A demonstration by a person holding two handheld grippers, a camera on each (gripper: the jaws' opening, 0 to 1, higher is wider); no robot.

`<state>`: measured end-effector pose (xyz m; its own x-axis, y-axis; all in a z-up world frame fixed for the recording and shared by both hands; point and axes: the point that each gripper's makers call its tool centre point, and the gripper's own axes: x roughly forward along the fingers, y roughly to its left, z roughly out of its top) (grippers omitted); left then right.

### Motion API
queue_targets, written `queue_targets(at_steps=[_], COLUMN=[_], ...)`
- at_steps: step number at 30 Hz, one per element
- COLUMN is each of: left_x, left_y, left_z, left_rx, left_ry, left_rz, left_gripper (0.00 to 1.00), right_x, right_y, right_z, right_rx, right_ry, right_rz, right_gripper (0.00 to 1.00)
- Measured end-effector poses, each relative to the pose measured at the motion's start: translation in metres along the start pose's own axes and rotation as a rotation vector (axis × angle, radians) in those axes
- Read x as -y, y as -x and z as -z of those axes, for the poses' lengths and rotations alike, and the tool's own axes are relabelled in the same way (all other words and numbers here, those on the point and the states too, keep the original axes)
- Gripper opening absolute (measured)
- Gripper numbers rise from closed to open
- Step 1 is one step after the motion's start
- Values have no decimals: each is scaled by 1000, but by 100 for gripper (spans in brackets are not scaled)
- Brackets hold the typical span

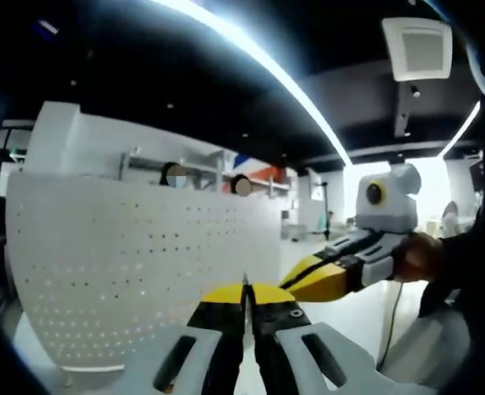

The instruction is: Insert the hook assembly into the mounting plate slot until the hook locks in place.

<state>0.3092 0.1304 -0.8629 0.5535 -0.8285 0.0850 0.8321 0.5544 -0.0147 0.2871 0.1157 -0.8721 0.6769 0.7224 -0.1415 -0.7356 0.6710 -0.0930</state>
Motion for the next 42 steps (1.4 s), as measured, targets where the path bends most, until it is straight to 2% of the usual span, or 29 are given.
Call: queue_targets(at_steps=[16, 23, 28, 35, 42], left_x=[0, 0, -2, -3, 1], left_y=[1, -1, -1, -1, -1], left_z=[-1, -1, -3, -5, -5], left_rx=[-1, 3, 10, 6, -8], left_ry=[38, 67, 73, 32, -31], left_rz=[-3, 0, -13, -37, -52], left_gripper=[2, 6, 3, 2, 7], right_x=[2, 3, 4, 5, 6], right_y=[1, -1, -1, -1, -2], right_z=[-1, -1, -4, -5, -5], right_rx=[4, 6, 17, 28, 27], right_ry=[12, 23, 19, 10, 0], right_rz=[4, 15, 22, 33, 48], right_gripper=[2, 2, 1, 1, 1])
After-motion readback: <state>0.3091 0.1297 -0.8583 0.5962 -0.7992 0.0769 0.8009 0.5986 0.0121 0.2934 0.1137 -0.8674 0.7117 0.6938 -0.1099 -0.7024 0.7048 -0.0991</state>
